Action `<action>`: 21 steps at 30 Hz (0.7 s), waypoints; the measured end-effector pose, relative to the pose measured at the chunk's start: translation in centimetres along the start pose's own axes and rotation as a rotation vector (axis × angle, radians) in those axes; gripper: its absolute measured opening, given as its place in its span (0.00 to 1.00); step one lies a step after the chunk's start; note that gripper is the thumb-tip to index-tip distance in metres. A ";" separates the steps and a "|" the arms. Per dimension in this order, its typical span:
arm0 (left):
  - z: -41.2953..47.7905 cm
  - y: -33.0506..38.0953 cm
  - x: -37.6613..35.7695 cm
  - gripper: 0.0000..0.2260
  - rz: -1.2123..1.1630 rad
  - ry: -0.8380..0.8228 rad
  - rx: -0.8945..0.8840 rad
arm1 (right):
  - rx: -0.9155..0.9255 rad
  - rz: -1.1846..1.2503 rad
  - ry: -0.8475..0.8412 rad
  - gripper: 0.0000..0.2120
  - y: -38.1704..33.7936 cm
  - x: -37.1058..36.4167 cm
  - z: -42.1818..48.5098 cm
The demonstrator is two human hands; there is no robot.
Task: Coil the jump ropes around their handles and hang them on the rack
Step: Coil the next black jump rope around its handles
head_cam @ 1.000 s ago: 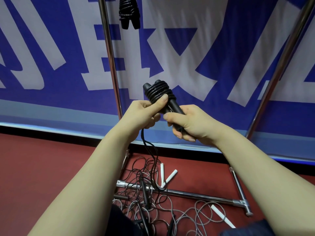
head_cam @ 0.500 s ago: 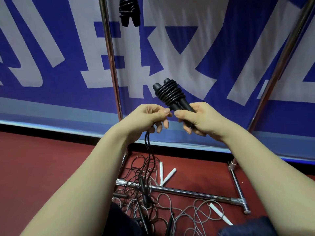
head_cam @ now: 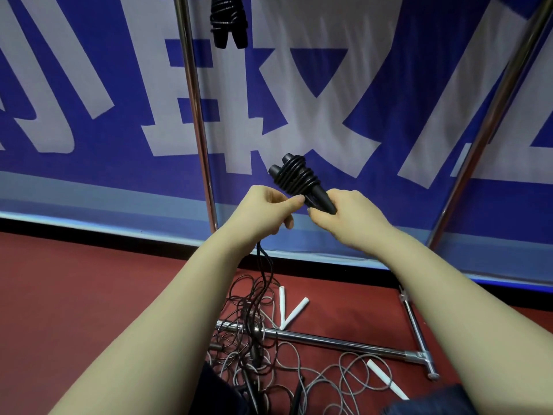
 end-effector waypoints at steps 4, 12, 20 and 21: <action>-0.1 -0.1 -0.5 0.25 -0.116 0.103 0.077 | 0.034 -0.391 0.134 0.11 -2.3 -1.3 -0.2; 0.1 -0.9 0.1 0.28 -0.202 0.160 0.059 | 0.090 -0.659 0.143 0.07 -4.3 -3.2 -1.5; 0.0 -0.9 -0.3 0.18 -0.335 0.030 0.045 | 0.087 -0.405 0.154 0.13 -4.3 -2.1 -1.6; 0.0 -0.9 -0.2 0.18 -0.353 0.020 0.040 | 0.089 -0.382 0.157 0.14 -4.5 -2.0 -1.7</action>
Point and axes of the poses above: each hand's wrist, its own z-axis towards the middle knuckle, its own x-axis out of the back of the hand, y = z × x, the point moved 5 cm from there along z, towards the middle knuckle
